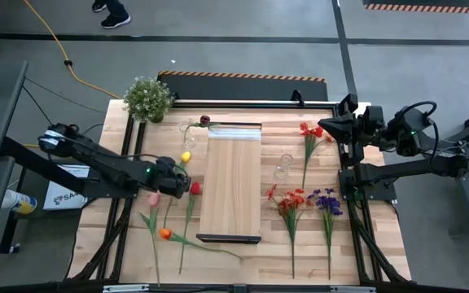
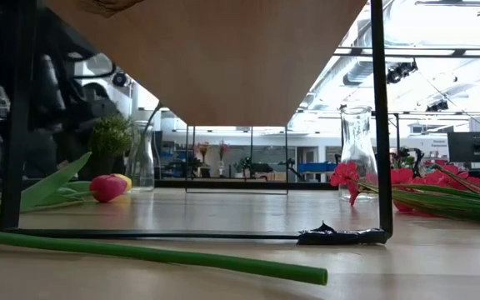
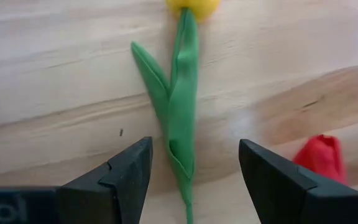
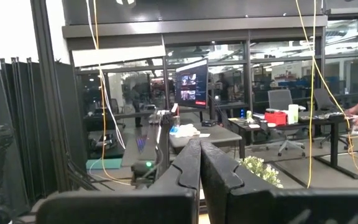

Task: Pick and place flowers into a vace then onto a shelf
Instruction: Put the yellow flower into the left vase

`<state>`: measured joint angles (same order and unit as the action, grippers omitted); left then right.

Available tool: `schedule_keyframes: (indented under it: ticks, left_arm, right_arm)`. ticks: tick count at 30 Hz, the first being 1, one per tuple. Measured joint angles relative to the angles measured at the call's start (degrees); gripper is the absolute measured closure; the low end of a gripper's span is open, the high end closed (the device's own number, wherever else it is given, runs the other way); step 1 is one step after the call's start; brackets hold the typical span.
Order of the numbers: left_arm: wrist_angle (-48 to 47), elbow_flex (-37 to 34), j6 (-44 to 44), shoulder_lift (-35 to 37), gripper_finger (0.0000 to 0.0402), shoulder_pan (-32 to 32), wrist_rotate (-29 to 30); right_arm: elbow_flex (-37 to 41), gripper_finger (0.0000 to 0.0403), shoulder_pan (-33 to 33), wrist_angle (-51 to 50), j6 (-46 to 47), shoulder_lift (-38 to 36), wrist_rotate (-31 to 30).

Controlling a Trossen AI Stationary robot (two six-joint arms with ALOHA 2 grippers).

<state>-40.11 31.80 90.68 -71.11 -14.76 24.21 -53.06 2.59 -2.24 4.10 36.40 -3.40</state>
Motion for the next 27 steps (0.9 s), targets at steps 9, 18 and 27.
schedule_keyframes:
  ticks: [9,18,27]
  left_arm:
    - [7.6,-5.0,-2.5,0.1,0.0131,3.7,-3.4]
    - [8.5,-5.5,-5.9,0.1,0.0131,3.5,-3.5]
    - [8.6,-5.6,-9.6,0.1,0.0131,3.5,-4.3]
  right_arm:
    - [0.0,0.0402,0.0,0.0,-0.5,0.0,0.1]
    - [0.0,0.0402,0.0,0.0,-0.7,0.0,0.0]
    - [0.0,0.0402,0.0,0.0,-0.5,0.0,0.0]
